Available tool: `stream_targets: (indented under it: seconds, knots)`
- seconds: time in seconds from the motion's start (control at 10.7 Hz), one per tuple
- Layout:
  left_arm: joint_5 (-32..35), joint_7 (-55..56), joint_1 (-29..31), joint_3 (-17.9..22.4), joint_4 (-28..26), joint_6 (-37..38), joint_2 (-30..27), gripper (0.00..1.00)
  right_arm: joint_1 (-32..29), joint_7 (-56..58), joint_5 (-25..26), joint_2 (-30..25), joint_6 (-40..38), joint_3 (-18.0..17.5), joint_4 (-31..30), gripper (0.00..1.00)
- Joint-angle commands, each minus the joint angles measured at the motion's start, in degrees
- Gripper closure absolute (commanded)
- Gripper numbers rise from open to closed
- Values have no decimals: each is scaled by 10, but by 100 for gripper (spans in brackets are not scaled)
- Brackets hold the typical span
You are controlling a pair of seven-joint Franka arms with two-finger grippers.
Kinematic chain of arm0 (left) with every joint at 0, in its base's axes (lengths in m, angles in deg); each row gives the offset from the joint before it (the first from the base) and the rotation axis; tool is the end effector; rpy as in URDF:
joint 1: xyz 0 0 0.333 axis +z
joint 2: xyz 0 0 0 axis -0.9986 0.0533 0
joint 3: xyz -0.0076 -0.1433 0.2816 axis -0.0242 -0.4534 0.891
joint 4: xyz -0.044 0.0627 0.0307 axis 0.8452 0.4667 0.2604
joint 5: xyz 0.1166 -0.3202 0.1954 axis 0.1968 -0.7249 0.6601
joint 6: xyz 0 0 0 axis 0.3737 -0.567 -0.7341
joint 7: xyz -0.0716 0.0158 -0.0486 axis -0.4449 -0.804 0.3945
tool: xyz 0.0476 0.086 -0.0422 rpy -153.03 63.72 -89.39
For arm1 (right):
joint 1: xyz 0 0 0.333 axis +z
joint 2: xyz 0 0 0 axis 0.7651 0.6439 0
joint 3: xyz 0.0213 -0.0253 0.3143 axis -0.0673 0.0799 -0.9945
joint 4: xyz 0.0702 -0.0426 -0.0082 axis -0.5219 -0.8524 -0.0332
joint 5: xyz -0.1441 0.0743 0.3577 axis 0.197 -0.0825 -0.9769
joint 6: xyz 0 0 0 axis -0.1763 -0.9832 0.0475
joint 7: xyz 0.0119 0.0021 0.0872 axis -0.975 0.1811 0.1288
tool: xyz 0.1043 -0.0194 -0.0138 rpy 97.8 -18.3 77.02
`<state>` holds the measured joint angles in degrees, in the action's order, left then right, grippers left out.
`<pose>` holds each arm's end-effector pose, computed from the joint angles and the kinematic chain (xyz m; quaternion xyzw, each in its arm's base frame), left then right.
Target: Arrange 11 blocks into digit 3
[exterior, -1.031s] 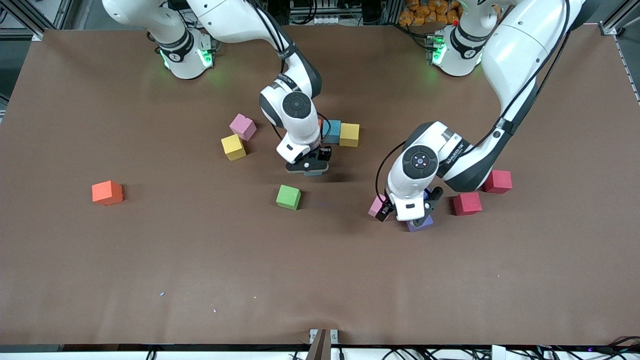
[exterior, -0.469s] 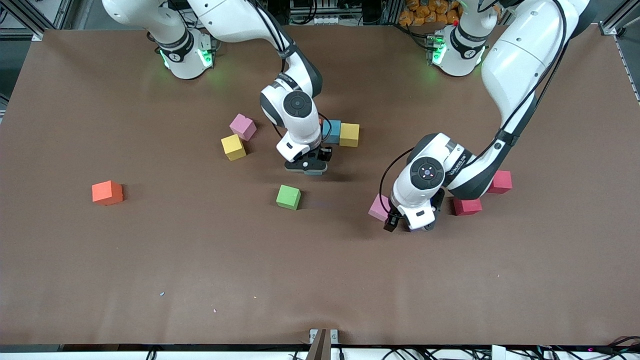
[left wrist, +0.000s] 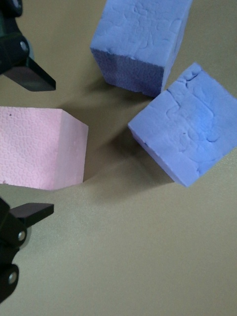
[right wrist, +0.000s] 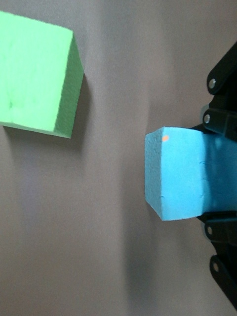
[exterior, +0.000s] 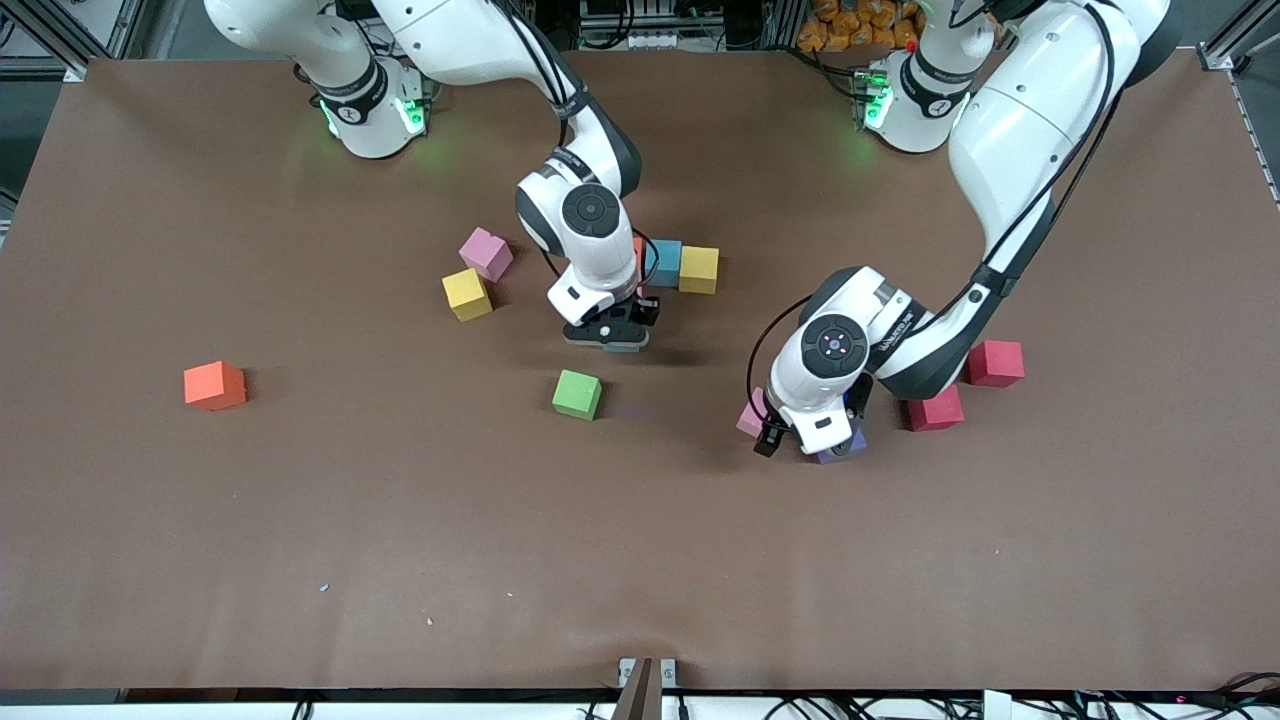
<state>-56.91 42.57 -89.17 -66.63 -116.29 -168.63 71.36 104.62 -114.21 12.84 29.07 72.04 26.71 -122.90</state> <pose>0.6057 -0.3291 0.2206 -0.8395 -0.5430 0.0203 0.0011 0.4447 0.4769 0.2032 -0.9989 0.0374 -0.0124 0.0250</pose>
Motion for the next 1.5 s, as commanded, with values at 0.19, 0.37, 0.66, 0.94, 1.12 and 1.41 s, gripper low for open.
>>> stream_targets:
  seconds: [0.19,0.37,0.66,0.94,1.12,1.41]
  knots:
    - [-2,8,-7,5,10,-3,17,0,2,-7,13,-18,0,-3,-20,100]
    - [-2,8,-7,5,10,-5,21,0,5,-8,13,-18,0,-3,-22,100]
    - [-3,8,-7,5,10,-7,23,22,7,-6,13,-17,3,-3,-27,100]
    - [-3,8,-7,5,9,-8,25,84,7,-8,13,-15,5,-3,-26,100]
    - [-9,9,-6,4,11,-8,20,92,9,-9,13,-14,6,-3,-26,100]
    - [-2,49,-1,4,12,-7,14,94,10,-10,13,-14,6,-3,-23,52]
